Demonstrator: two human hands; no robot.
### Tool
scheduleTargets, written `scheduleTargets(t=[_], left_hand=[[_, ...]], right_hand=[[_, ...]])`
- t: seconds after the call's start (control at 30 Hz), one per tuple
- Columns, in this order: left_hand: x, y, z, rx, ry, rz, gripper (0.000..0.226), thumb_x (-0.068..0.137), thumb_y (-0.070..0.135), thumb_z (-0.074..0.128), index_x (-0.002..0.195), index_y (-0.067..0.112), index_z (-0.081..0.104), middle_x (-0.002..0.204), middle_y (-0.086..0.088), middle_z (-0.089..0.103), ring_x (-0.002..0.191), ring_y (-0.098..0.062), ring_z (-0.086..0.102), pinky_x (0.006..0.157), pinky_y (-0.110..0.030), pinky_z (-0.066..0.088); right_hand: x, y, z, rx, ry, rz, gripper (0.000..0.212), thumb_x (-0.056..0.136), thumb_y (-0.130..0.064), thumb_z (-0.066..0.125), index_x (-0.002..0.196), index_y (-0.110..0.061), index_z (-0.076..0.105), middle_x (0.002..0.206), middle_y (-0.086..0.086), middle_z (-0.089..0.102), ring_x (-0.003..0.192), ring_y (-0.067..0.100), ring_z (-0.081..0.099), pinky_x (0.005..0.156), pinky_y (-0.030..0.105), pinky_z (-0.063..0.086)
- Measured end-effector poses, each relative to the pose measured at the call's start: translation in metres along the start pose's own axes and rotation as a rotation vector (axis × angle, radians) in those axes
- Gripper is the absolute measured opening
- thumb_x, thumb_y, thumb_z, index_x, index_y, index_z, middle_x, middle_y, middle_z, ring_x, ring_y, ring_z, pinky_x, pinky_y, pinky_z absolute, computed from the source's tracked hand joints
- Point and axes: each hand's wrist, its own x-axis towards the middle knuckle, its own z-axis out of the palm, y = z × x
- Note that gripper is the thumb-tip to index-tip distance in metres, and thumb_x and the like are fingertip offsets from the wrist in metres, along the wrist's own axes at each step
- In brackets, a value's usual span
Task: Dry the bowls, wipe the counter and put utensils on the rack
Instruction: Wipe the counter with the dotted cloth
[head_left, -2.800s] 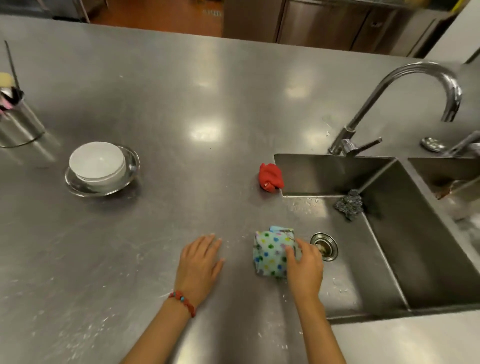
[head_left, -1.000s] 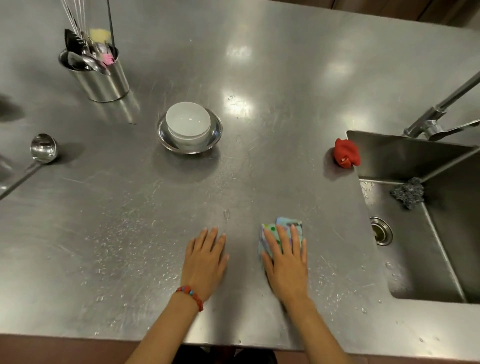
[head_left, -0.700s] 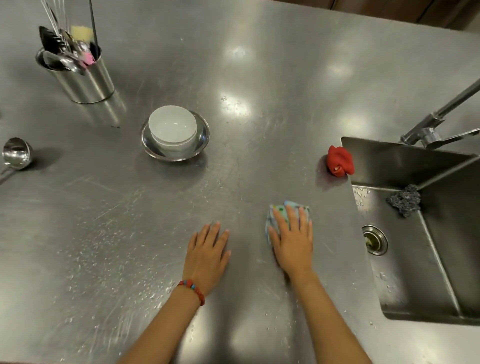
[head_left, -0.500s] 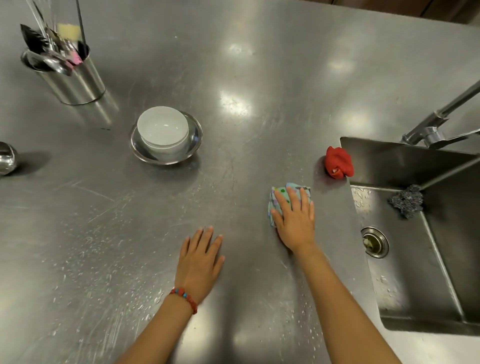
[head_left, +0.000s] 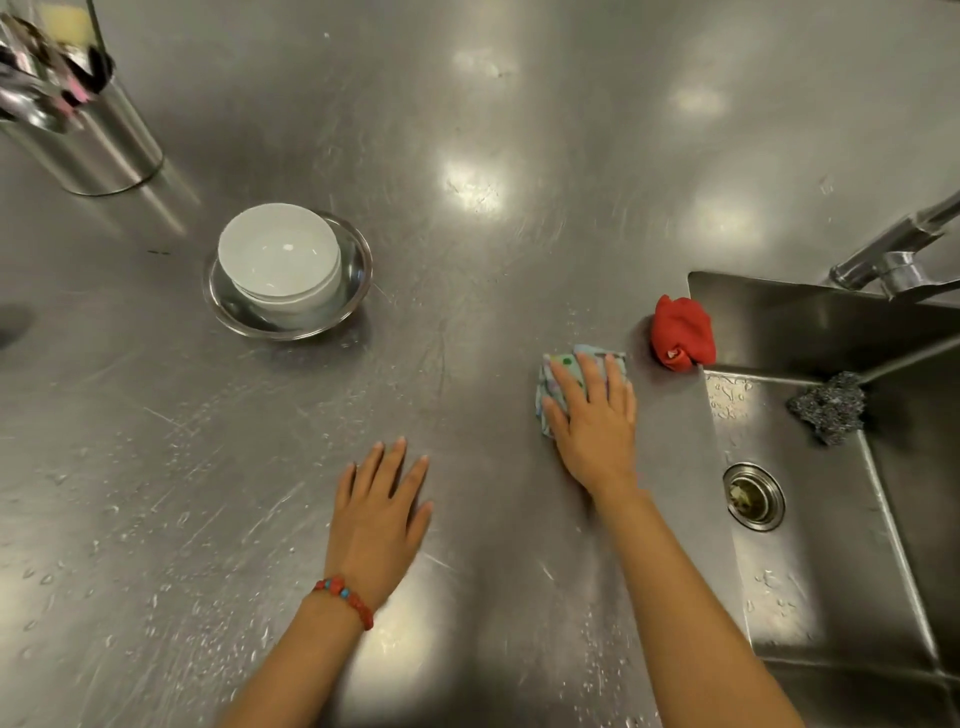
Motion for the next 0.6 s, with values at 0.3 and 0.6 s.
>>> scheduleTargets(t=[0.3, 0.6], left_hand=[[0.001, 0.005, -0.002, -0.007, -0.022, -0.06, 0.074, 0.094, 0.048, 0.004, 0.113, 0.01, 0.064, 0.123, -0.018, 0.061, 0.112, -0.04, 0.057, 0.089, -0.057, 0.044], [0.003, 0.007, -0.001, -0.031, -0.05, -0.103, 0.071, 0.095, 0.047, 0.006, 0.114, 0.011, 0.064, 0.124, -0.017, 0.061, 0.113, -0.039, 0.057, 0.092, -0.056, 0.042]], right_hand=[[0.06, 0.002, -0.001, 0.0, -0.027, -0.016, 0.048, 0.095, -0.04, 0.036, 0.142, -0.033, 0.027, 0.155, 0.003, 0.021, 0.144, 0.027, 0.003, 0.115, 0.046, 0.004], [0.088, 0.005, -0.002, -0.033, -0.051, -0.065, 0.048, 0.095, -0.041, 0.036, 0.142, -0.032, 0.03, 0.155, 0.001, 0.02, 0.144, 0.026, 0.004, 0.117, 0.044, 0.004]])
